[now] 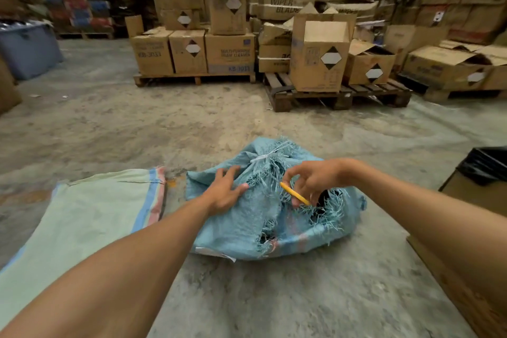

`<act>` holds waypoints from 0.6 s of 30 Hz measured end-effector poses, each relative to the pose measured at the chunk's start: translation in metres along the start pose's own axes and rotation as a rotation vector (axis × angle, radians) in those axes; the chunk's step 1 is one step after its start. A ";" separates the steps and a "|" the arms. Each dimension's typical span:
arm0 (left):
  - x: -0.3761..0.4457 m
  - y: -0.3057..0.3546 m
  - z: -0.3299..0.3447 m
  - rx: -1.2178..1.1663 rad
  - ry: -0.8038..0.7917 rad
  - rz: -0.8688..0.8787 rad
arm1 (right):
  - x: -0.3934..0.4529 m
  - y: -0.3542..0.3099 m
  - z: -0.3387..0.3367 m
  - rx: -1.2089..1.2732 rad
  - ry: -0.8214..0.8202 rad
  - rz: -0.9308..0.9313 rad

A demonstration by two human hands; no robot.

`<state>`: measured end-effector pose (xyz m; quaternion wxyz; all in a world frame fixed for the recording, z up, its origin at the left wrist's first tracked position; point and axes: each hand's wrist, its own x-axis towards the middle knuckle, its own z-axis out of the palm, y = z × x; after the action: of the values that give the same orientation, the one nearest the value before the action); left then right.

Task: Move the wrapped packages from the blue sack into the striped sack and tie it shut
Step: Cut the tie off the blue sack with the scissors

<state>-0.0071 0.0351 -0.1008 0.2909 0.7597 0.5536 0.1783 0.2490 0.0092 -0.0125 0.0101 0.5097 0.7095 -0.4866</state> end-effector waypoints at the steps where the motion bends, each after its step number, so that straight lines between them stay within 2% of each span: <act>1: 0.005 0.006 0.001 -0.004 0.041 0.014 | -0.001 0.006 -0.003 0.076 0.028 -0.037; 4: 0.022 0.028 0.002 0.001 0.176 0.059 | -0.002 0.018 -0.010 0.240 0.120 -0.099; 7: 0.040 0.046 0.002 -0.015 0.278 0.086 | -0.003 0.022 -0.017 0.297 0.194 -0.139; 13: 0.072 0.064 0.015 0.034 0.239 0.005 | 0.006 0.025 -0.027 0.376 0.253 -0.190; 18: 0.076 0.072 0.030 0.097 0.291 -0.095 | 0.020 0.028 -0.025 0.410 0.248 -0.213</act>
<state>0.0884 0.0842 -0.0814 0.1785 0.7121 0.6330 0.2457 0.2720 0.0413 -0.0289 -0.2316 0.4794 0.6415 -0.5522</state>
